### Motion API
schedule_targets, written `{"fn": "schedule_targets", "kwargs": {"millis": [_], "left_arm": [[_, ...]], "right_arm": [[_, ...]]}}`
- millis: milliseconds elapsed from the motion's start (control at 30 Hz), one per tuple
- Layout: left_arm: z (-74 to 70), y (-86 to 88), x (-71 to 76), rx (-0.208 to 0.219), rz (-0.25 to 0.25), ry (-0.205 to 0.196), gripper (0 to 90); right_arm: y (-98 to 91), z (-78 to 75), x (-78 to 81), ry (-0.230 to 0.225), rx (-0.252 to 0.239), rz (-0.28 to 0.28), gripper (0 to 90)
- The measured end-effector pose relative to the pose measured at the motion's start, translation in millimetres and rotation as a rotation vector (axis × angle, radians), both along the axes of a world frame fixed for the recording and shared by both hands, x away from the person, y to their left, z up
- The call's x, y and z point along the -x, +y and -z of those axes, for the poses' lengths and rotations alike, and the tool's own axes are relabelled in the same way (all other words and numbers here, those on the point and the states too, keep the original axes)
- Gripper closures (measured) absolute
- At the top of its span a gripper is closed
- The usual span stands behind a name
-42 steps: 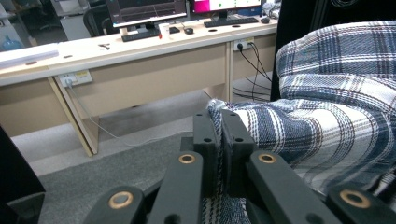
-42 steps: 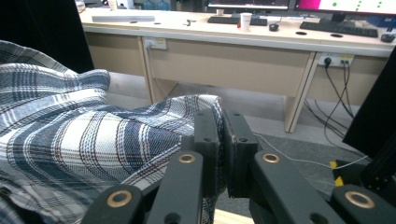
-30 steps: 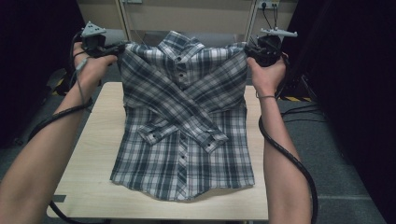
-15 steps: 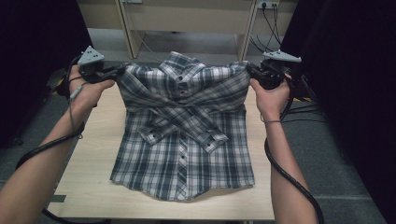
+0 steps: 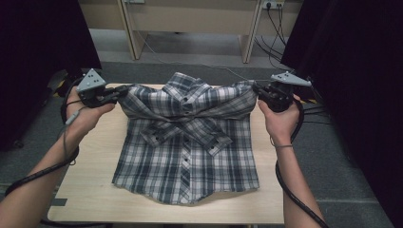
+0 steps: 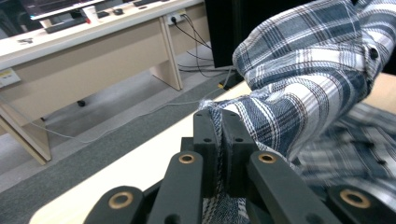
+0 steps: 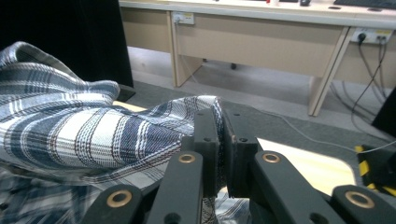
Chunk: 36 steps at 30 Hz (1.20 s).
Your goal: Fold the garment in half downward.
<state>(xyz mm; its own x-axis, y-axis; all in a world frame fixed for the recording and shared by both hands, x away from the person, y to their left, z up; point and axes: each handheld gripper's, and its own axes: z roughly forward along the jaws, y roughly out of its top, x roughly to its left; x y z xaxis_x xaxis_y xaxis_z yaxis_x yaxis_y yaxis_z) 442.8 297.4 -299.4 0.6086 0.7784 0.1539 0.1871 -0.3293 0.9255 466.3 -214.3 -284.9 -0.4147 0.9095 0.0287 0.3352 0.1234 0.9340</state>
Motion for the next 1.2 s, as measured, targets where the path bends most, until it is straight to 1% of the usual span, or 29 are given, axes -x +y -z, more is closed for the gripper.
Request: {"fn": "schedule_targets", "kwargs": {"millis": [100, 233, 400, 567, 667, 967, 1067, 1100, 1133, 1167, 1200], "left_arm": [[7.2, 1.1, 6.2, 0.008, 0.011, 0.007, 85.6], [10.5, 0.6, 11.7, 0.006, 0.018, 0.004, 85.6], [12.6, 0.9, 18.8, 0.002, 0.028, -0.001, 85.6], [17.8, 2.0, 27.0, -0.006, 0.038, 0.004, 85.6], [23.0, 1.8, 32.9, -0.013, 0.05, 0.011, 85.6], [42.8, 0.1, 53.1, -0.033, 0.084, 0.041, 85.6], [51.3, 0.7, 59.8, -0.035, 0.094, 0.06, 85.6], [55.2, 1.1, 62.1, -0.045, 0.099, 0.06, 85.6], [59.2, 0.8, 64.6, -0.05, 0.103, 0.069, 85.6], [59.2, 0.8, 64.6, -0.05, 0.103, 0.069, 85.6], [67.6, 0.0, 69.4, -0.065, 0.115, 0.092, 85.6]], "right_arm": [[-3.4, 6.6, 7.1, 0.006, -0.017, -0.008, 85.7], [-3.6, 13.6, 12.7, 0.013, -0.013, -0.01, 85.7], [-4.5, 17.0, 18.9, 0.01, -0.012, -0.011, 85.7], [-4.6, 20.5, 26.5, 0.01, -0.008, -0.022, 85.7], [-5.7, 26.3, 32.8, 0.018, -0.005, -0.025, 85.7], [-10.2, 42.9, 54.0, 0.041, 0.009, -0.041, 85.7], [-11.4, 50.0, 62.3, 0.052, 0.017, -0.05, 85.6], [-12.0, 52.1, 64.5, 0.057, 0.017, -0.052, 85.7], [-13.1, 55.9, 67.9, 0.062, 0.016, -0.054, 85.6], [-13.1, 55.9, 67.9, 0.062, 0.016, -0.054, 85.6], [-14.2, 63.5, 75.0, 0.079, 0.018, -0.059, 85.6]]}}
